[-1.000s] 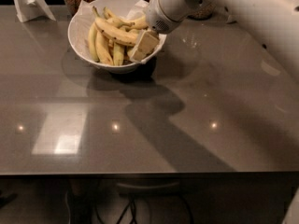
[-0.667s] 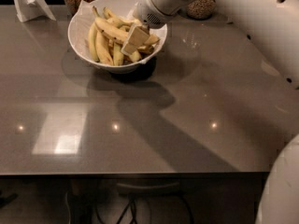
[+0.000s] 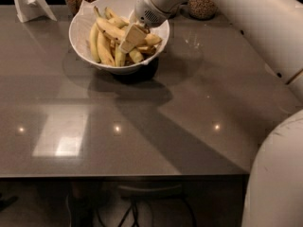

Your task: Pick banana from white bowl

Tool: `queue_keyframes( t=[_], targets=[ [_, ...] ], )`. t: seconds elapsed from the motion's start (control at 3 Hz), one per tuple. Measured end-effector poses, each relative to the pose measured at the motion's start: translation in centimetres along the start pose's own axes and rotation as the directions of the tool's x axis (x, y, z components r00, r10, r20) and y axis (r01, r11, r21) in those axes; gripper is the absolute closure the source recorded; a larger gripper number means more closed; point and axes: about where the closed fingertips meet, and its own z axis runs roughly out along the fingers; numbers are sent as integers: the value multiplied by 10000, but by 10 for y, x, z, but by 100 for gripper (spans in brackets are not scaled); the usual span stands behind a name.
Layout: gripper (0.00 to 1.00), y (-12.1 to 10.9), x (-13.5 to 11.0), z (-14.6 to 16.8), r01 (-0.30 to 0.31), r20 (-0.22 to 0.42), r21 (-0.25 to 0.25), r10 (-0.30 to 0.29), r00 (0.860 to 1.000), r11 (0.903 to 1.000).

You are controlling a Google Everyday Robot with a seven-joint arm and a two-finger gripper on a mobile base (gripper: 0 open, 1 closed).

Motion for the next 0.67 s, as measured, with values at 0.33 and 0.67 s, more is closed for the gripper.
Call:
queue_keyframes(
  t=[0.33, 0.67],
  targets=[
    [33, 0, 11, 6, -331, -186, -72, 329, 9993, 9994],
    [45, -1, 20, 10, -528, -311, -64, 526, 9981, 9986]
  ],
)
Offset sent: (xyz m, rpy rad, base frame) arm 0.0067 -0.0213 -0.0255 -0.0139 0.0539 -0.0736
